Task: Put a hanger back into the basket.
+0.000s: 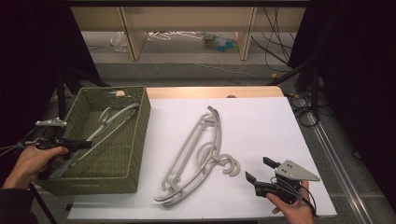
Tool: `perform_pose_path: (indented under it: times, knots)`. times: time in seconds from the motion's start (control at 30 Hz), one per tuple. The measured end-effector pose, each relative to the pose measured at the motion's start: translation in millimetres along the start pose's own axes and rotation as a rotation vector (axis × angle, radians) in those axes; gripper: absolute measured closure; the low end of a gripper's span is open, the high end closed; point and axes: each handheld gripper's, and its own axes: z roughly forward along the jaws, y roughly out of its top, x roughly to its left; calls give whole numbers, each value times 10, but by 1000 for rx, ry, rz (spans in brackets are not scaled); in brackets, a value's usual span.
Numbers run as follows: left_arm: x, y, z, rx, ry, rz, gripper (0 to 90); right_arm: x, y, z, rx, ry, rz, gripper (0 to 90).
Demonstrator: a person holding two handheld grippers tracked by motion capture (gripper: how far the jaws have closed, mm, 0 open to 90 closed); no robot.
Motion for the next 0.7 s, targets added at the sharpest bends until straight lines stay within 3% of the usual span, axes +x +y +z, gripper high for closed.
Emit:
perform_pose_path:
  times: [0.03, 0.17, 0.33, 0.5, 0.53, 0.63, 0.7]
  knots:
    - [17, -1, -7, -6, 9, -18, 786, -1, 2, -8, 8, -1, -1, 190]
    - [82, -9, -20, 52, 100, -26, 769, 7, 1, 5, -2, 5, -2, 191]
    - [154, -22, 38, 65, 223, -86, 745, 6, 3, 12, -8, 5, -1, 191]
    - [208, -47, 101, 77, 278, -126, 711, 10, -1, 23, -15, 12, 6, 191]
    - [214, -54, 111, 65, 292, -136, 683, 5, 1, 14, -6, 6, -4, 191]
    - [186, -43, 108, 38, 277, -145, 593, 5, -5, 22, -13, 15, 8, 191]
    - [148, 1, 69, 5, 337, -155, 468, -1, 7, -4, 12, -1, -1, 192]
